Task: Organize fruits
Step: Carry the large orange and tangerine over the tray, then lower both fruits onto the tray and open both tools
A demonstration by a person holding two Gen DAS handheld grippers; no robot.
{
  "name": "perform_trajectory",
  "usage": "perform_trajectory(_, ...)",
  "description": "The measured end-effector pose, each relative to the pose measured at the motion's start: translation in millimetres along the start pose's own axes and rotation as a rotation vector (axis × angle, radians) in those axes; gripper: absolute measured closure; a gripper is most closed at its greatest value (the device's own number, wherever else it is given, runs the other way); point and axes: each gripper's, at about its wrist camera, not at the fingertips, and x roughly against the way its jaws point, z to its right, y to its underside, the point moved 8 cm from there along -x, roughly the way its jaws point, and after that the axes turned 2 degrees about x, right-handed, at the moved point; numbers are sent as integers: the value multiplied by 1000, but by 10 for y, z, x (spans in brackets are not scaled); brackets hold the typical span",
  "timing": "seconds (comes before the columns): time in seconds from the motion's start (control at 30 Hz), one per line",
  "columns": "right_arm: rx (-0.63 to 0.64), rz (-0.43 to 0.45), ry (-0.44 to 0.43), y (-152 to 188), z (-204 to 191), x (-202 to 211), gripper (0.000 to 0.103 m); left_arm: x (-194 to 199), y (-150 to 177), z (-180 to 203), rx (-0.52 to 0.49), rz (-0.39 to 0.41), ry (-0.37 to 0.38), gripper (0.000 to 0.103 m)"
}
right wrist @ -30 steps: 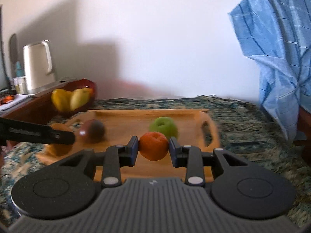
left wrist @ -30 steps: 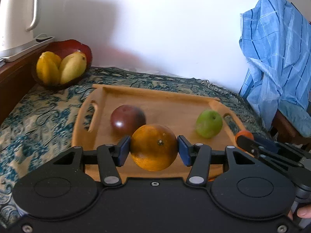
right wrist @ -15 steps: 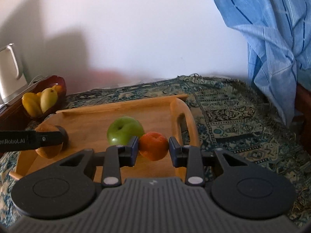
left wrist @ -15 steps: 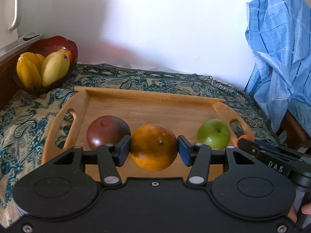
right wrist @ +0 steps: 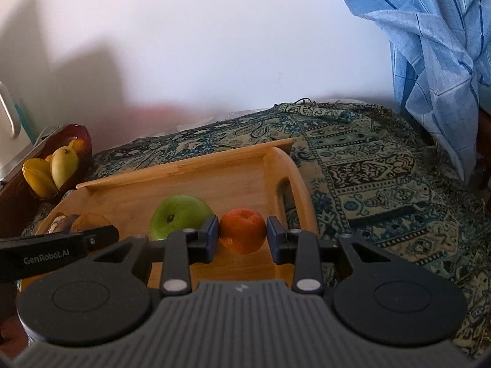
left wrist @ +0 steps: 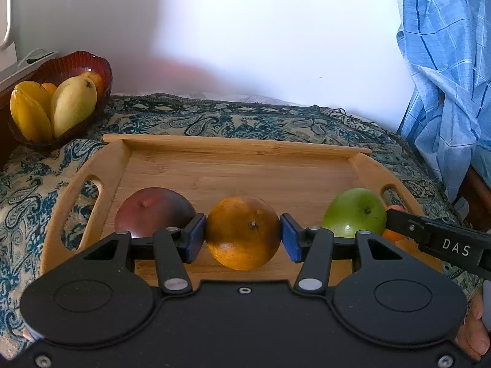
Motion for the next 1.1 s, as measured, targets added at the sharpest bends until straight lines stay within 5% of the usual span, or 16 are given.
perform_trajectory(1.1, -37, -48, 16, 49, 28, -106, 58, -73, 27, 57, -45, 11, 10, 49)
